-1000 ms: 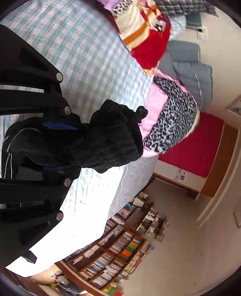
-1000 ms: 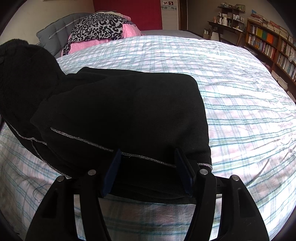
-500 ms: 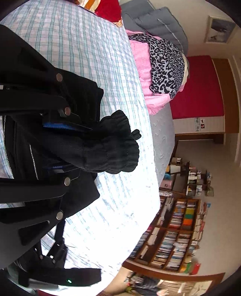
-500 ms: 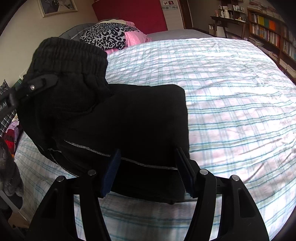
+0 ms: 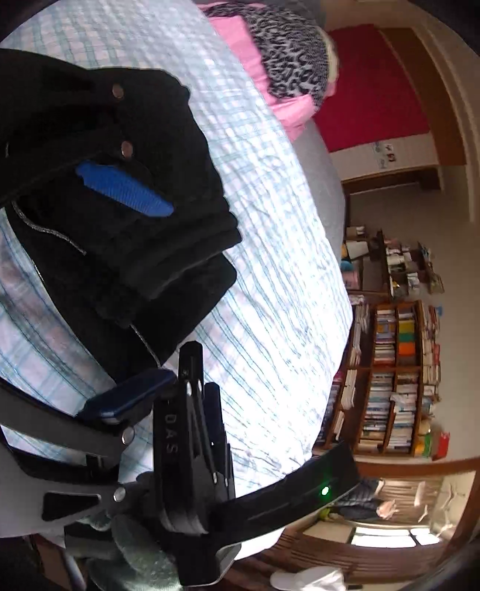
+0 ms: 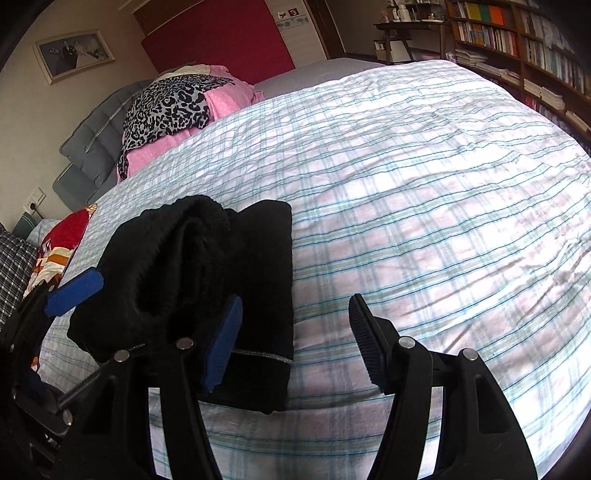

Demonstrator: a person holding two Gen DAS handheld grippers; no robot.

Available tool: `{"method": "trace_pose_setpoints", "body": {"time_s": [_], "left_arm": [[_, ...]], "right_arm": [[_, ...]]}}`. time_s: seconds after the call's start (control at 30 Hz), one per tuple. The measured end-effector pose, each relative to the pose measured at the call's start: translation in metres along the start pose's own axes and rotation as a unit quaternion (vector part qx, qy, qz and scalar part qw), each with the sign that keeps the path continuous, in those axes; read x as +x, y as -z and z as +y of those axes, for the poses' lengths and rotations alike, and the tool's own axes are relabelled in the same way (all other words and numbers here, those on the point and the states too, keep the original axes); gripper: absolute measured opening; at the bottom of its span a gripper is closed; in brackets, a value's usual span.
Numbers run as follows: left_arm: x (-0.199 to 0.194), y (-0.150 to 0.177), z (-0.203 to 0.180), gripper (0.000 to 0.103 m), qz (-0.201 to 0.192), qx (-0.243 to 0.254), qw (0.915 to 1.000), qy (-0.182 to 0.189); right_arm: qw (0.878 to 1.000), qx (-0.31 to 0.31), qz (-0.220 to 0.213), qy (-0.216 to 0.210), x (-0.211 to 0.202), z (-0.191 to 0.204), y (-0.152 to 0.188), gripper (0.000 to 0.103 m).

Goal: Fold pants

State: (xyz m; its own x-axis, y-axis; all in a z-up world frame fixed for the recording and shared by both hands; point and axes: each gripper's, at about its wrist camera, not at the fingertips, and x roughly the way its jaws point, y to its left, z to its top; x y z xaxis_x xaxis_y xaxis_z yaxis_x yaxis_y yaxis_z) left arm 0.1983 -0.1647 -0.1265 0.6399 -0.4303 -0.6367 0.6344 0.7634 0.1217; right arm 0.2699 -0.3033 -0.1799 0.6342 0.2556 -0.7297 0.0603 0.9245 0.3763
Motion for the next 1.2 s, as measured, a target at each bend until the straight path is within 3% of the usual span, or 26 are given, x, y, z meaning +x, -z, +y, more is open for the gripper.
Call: {"method": "trace_pose_setpoints", "body": {"time_s": [0.1,0.17,0.33,0.4,0.43,0.67,0.73,0.83,0.87,0.93,1.0,1.07,1.2], "left_arm": [[-0.006,0.003,0.007,0.082,0.004,-0.025,0.9993,0.028],[-0.012,0.007,0.017,0.082,0.004,-0.045,0.9987,0.023],[-0.043,0.011,0.052,0.083,-0.011,-0.096,0.9953,0.009],[-0.055,0.015,0.071,0.083,-0.018,-0.125,0.9921,0.0],[-0.058,0.016,0.08,0.084,-0.02,-0.14,0.99,-0.004],[-0.077,0.034,0.134,0.086,-0.014,-0.202,0.9779,-0.053],[-0.08,0.041,0.147,0.088,-0.009,-0.221,0.9734,-0.061],[-0.078,0.054,0.163,0.09,0.002,-0.249,0.966,-0.068],[-0.076,0.058,0.168,0.09,0.011,-0.258,0.9634,-0.071],[-0.069,0.067,0.175,0.09,0.029,-0.275,0.958,-0.075],[-0.065,0.074,0.182,0.09,0.042,-0.289,0.9533,-0.076],[-0.06,0.079,0.188,0.09,0.051,-0.301,0.949,-0.077],[-0.061,0.081,0.198,0.09,0.05,-0.314,0.9448,-0.078]], "right_arm": [[1.0,0.006,-0.003,-0.013,-0.006,-0.003,-0.002,0.062],[1.0,0.012,-0.005,-0.028,-0.01,-0.002,-0.003,0.062],[0.991,0.055,0.029,-0.122,-0.004,0.01,-0.005,0.063],[0.985,0.072,0.043,-0.153,0.001,0.016,-0.004,0.08],[0.983,0.079,0.048,-0.16,0.004,0.018,-0.003,0.082],[0.97,0.13,0.096,-0.182,0.041,0.03,-0.007,0.083],[0.965,0.139,0.11,-0.193,0.055,0.032,-0.008,0.089],[0.968,0.13,0.124,-0.176,0.068,0.042,-0.01,0.09],[0.969,0.122,0.127,-0.175,0.069,0.048,-0.01,0.088],[0.973,0.102,0.124,-0.166,0.067,0.06,-0.012,0.073],[0.979,0.081,0.117,-0.147,0.064,0.069,-0.013,0.041],[0.981,0.071,0.108,-0.142,0.056,0.073,-0.017,0.027],[0.987,0.034,0.05,-0.147,0.012,0.08,-0.033,0.023]]}}
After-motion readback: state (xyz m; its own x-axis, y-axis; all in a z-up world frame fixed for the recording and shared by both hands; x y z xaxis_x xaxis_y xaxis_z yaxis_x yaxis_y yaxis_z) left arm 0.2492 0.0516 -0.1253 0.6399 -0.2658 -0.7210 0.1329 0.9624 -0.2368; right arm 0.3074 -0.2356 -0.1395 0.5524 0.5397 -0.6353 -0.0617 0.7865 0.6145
